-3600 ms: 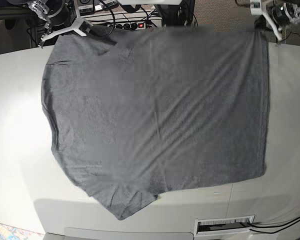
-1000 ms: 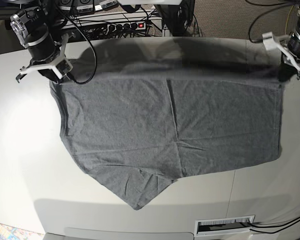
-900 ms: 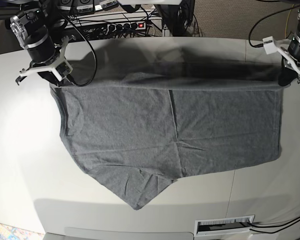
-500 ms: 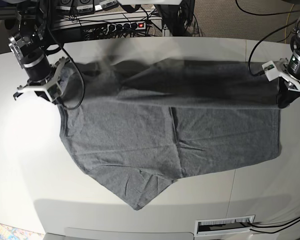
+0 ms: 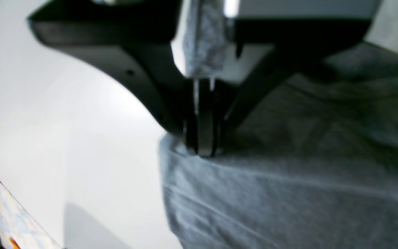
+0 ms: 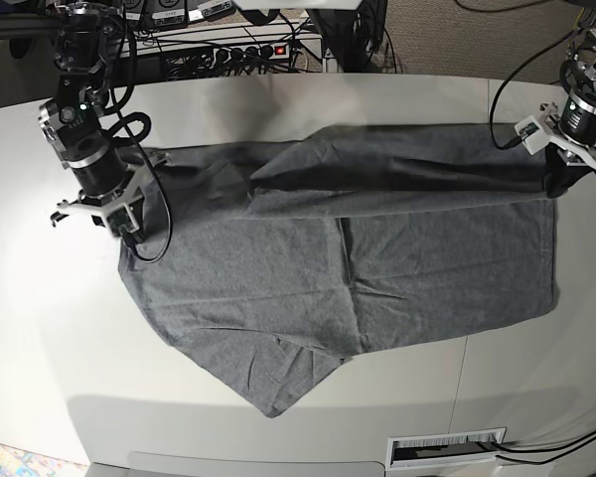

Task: Fold the T-shirt properly
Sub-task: 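Lift the shoulder edges and fold them over the shirt body, then release the folded edge and raise both grippers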

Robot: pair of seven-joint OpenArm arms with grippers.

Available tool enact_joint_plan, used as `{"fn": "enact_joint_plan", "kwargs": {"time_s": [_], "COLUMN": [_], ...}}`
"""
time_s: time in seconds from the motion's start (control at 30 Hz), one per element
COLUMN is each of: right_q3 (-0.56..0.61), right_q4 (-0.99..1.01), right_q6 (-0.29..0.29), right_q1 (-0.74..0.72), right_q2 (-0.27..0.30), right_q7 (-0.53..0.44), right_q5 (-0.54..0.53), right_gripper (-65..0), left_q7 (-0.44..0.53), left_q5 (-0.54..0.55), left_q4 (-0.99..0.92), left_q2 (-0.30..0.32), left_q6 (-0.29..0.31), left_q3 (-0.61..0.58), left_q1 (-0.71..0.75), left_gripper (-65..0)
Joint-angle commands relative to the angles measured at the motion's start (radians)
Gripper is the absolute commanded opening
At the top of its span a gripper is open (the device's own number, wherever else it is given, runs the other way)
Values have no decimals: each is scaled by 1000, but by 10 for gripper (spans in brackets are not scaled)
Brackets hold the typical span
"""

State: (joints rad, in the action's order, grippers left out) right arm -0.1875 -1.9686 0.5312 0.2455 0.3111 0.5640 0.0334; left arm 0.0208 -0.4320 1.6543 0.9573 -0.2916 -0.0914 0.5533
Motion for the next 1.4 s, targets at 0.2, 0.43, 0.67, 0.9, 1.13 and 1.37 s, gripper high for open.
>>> {"fn": "enact_joint_plan", "kwargs": {"time_s": [0.2, 0.43, 0.67, 0.9, 1.13, 1.37], "right_q3": [22, 22, 22, 22, 22, 23], "right_q4": [82, 99, 99, 99, 99, 99], "right_q6": [-13, -14, -14, -13, -15, -15], "right_q1": [-64, -127, -149, -149, -149, -148], "right_q2": [13, 13, 13, 13, 13, 13], "right_q7": [-32, -41, -45, -44, -45, 7], "right_q5": [72, 72, 72, 150, 200, 143], "right_gripper": [-650, -650, -650, -650, -533, -541], "left_q7": [14, 46, 110, 136, 134, 138], "left_q5": [80, 120, 127, 165, 164, 194], "left_q4": [-2, -35, -102, -111, -111, -96], "left_q2": [8, -27, -29, -29, -29, -29], "left_q6": [-22, 6, 31, 31, 35, 297], "left_q3": [10, 10, 10, 10, 10, 10], "left_q1": [-59, -91, -91, -94, -101, -101], "left_gripper": [-650, -650, -650, -650, -489, -527]}}
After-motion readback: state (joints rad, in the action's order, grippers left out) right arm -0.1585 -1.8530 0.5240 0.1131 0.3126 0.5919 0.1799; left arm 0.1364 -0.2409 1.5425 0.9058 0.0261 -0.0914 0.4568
